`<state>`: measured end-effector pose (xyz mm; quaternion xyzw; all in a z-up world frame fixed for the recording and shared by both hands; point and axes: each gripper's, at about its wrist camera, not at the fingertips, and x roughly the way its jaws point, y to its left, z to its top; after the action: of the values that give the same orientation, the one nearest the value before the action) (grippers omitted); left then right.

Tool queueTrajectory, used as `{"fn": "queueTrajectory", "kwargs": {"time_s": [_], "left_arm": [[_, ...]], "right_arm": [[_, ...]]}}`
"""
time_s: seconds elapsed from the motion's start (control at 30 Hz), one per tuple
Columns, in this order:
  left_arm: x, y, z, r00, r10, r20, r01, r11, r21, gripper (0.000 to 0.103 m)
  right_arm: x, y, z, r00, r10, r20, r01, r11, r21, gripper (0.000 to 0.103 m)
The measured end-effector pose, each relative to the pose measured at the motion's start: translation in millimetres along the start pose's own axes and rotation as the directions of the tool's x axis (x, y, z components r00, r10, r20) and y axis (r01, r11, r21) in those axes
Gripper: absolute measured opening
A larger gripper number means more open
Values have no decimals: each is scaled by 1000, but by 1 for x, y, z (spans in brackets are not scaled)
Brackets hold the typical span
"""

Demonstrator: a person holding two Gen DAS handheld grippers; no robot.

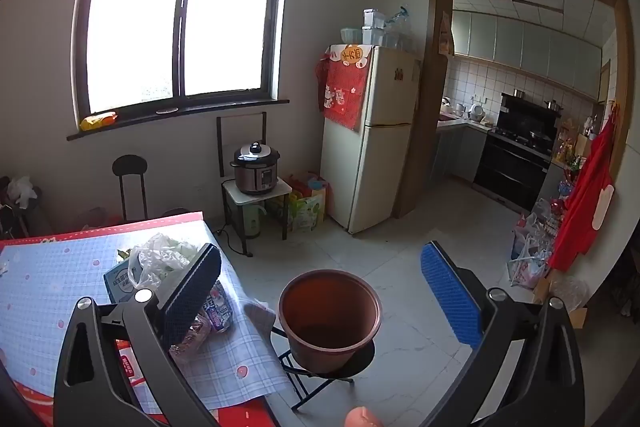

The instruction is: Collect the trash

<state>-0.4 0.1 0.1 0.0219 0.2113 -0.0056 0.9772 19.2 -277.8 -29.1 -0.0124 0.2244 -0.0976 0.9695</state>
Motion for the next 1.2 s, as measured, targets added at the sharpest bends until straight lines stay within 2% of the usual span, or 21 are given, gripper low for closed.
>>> {"fn": "queueTrajectory", "kwargs": {"time_s": [0.47,1.2], "left_arm": [[-2,-2,-3,999,34,11,-34,999,25,98],[2,-2,-2,999,32,4,-32,999,24,98]], "right_arm": [[1,1,-2,1000,0,-5,0,1000,-8,98],[6,0,-2,1000,-12,-5,12,1000,-12,98]]}}
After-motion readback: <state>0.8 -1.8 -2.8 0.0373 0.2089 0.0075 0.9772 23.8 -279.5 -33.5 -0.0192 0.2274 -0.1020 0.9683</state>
